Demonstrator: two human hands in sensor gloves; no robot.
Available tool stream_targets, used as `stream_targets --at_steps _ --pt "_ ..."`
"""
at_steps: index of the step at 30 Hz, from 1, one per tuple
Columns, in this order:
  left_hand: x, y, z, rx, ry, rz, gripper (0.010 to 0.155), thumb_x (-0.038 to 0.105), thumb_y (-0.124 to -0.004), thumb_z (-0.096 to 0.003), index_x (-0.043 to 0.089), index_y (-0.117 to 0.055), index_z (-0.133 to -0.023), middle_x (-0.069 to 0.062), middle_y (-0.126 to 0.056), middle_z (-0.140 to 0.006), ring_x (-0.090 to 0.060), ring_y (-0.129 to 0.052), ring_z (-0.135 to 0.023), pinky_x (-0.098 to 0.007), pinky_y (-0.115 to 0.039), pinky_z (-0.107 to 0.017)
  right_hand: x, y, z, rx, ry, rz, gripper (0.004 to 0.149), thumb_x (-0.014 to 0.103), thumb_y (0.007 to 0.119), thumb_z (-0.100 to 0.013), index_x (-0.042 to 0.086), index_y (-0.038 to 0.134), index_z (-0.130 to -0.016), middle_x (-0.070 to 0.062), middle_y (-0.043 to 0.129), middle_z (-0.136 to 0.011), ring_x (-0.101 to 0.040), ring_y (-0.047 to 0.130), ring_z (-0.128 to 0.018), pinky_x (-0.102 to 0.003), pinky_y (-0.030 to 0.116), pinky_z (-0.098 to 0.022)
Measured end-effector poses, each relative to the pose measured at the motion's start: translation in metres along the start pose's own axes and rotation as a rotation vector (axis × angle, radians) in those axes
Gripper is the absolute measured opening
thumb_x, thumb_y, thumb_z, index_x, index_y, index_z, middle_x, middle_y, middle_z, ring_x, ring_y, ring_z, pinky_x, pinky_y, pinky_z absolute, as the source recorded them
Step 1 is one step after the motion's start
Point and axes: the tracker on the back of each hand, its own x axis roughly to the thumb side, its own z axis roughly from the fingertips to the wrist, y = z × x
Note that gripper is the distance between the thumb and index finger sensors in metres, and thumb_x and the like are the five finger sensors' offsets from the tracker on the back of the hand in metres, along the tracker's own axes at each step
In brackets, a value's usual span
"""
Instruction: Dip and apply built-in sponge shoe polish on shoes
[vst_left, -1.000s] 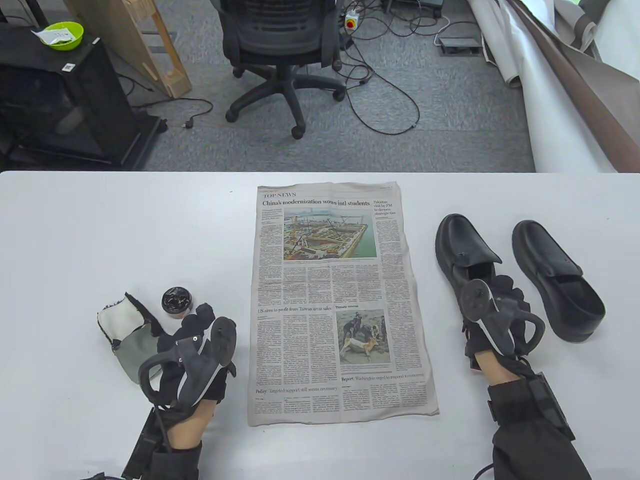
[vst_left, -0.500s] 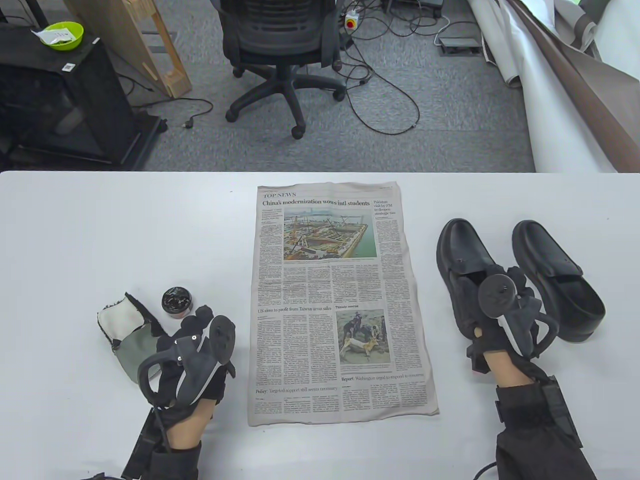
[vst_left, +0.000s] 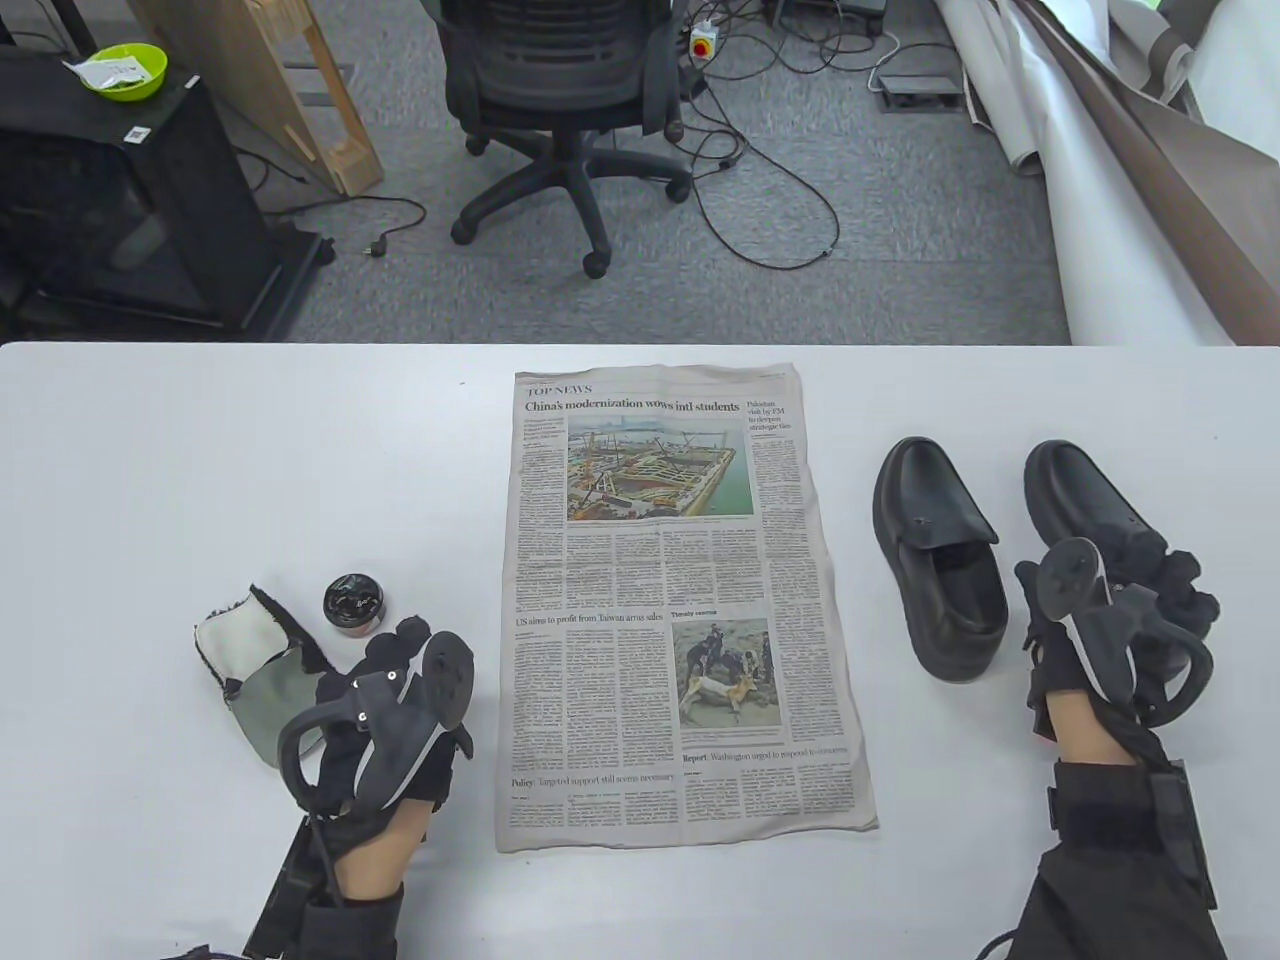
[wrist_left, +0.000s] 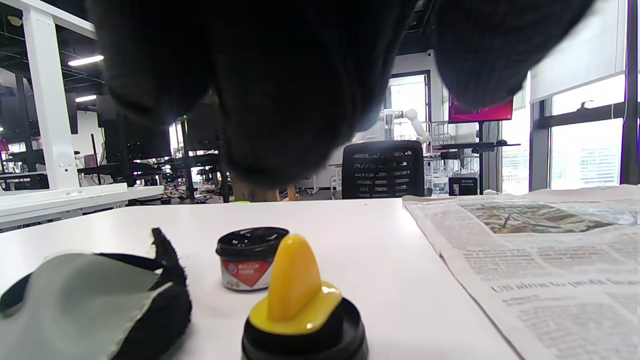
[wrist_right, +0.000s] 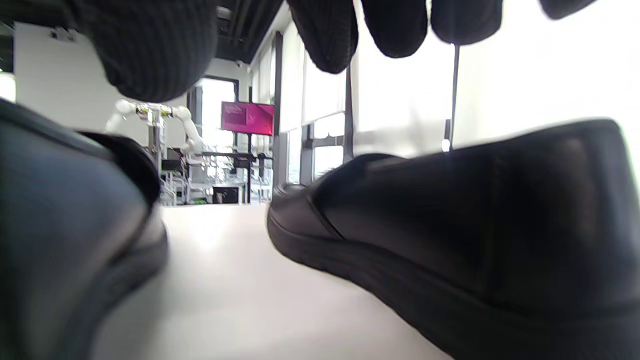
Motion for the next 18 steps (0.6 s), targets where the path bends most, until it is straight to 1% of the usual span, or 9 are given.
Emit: stream_targets --at_steps 2,4,8,10,11,12,14,16,18 --pt "0.001 -0.002 -0.001 -0.008 -0.001 -0.006 0.058 0.058 -0.083 -0.0441 0.022 -0.082 -0.089 -0.007 -0.100 -0.070 -0.009 -0.108 -0.035 -0.043 -0.088 -0.047 -0.006 0.010 -0.005 0.038 0.027 0.003 0.089 0.067 0.075 -0.033 0.020 0.056 -0.106 -0.012 0.039 -0.111 -0.059 0.032 -0.104 -0.079 0.038 -0.067" --pt "0.000 -0.003 -0.001 -0.015 0.000 -0.009 0.058 0.058 -0.083 -0.0443 0.022 -0.082 -0.089 -0.007 -0.100 -0.070 -0.009 -0.108 -0.034 -0.043 -0.088 -0.047 -0.011 0.018 -0.011 0.085 0.042 0.022 0.090 0.067 0.076 -0.033 0.019 0.055 -0.106 -0.012 0.034 -0.112 -0.060 0.027 -0.103 -0.080 0.036 -0.067" --pt "0.000 -0.005 -0.002 -0.027 0.001 -0.010 0.058 0.058 -0.083 -0.0444 0.021 -0.083 -0.089 -0.007 -0.100 -0.070 -0.009 -0.108 -0.034 -0.043 -0.088 -0.047 -0.018 0.032 -0.016 0.145 0.070 0.046 0.089 0.065 0.077 -0.033 0.017 0.058 -0.105 -0.013 0.032 -0.113 -0.064 0.031 -0.101 -0.081 0.037 -0.066" --pt "0.001 -0.006 -0.002 -0.034 -0.002 -0.013 0.058 0.058 -0.082 -0.0444 0.021 -0.083 -0.089 -0.007 -0.100 -0.070 -0.009 -0.108 -0.034 -0.043 -0.088 -0.047 -0.021 0.037 -0.017 0.150 0.087 0.050 0.087 0.064 0.078 -0.034 0.018 0.057 -0.105 -0.014 0.033 -0.112 -0.064 0.034 -0.100 -0.080 0.040 -0.066" --pt "0.001 -0.006 -0.002 -0.038 -0.003 -0.016 0.057 0.058 -0.082 -0.0445 0.022 -0.083 -0.089 -0.007 -0.100 -0.070 -0.009 -0.108 -0.035 -0.043 -0.088 -0.047 -0.023 0.039 -0.018 0.153 0.094 0.048 0.085 0.062 0.078 -0.035 0.018 0.057 -0.104 -0.014 0.034 -0.112 -0.064 0.035 -0.100 -0.080 0.042 -0.066" --pt "0.001 -0.007 -0.002 -0.041 -0.004 -0.019 0.058 0.058 -0.082 -0.0445 0.021 -0.083 -0.089 -0.007 -0.100 -0.070 -0.009 -0.108 -0.034 -0.043 -0.088 -0.047 -0.024 0.042 -0.019 0.163 0.106 0.042 0.082 0.059 0.079 -0.036 0.018 0.058 -0.103 -0.015 0.035 -0.112 -0.063 0.038 -0.100 -0.078 0.046 -0.066" --pt "0.001 -0.007 -0.003 -0.045 -0.004 -0.020 0.057 0.058 -0.082 -0.0445 0.021 -0.083 -0.089 -0.007 -0.100 -0.070 -0.009 -0.108 -0.034 -0.043 -0.088 -0.047 -0.026 0.045 -0.020 0.174 0.109 0.036 0.073 0.055 0.079 -0.038 0.022 0.059 -0.100 -0.013 0.035 -0.112 -0.063 0.038 -0.100 -0.076 0.051 -0.066" --pt "0.001 -0.007 -0.002 -0.048 -0.004 -0.023 0.057 0.058 -0.082 -0.0445 0.022 -0.083 -0.089 -0.007 -0.100 -0.070 -0.009 -0.108 -0.035 -0.043 -0.088 -0.047 -0.025 0.048 -0.020 0.155 0.105 0.070 0.063 0.049 0.079 -0.040 0.026 0.061 -0.097 -0.012 0.037 -0.111 -0.061 0.040 -0.100 -0.074 0.056 -0.065" --pt "0.001 -0.007 -0.002 -0.051 -0.004 -0.022 0.057 0.058 -0.082 -0.0446 0.022 -0.083 -0.088 -0.007 -0.100 -0.070 -0.009 -0.108 -0.035 -0.043 -0.088 -0.048 -0.025 0.049 -0.019 0.139 0.104 0.088 0.059 0.045 0.080 -0.041 0.027 0.063 -0.095 -0.010 0.041 -0.111 -0.059 0.042 -0.100 -0.073 0.056 -0.066"
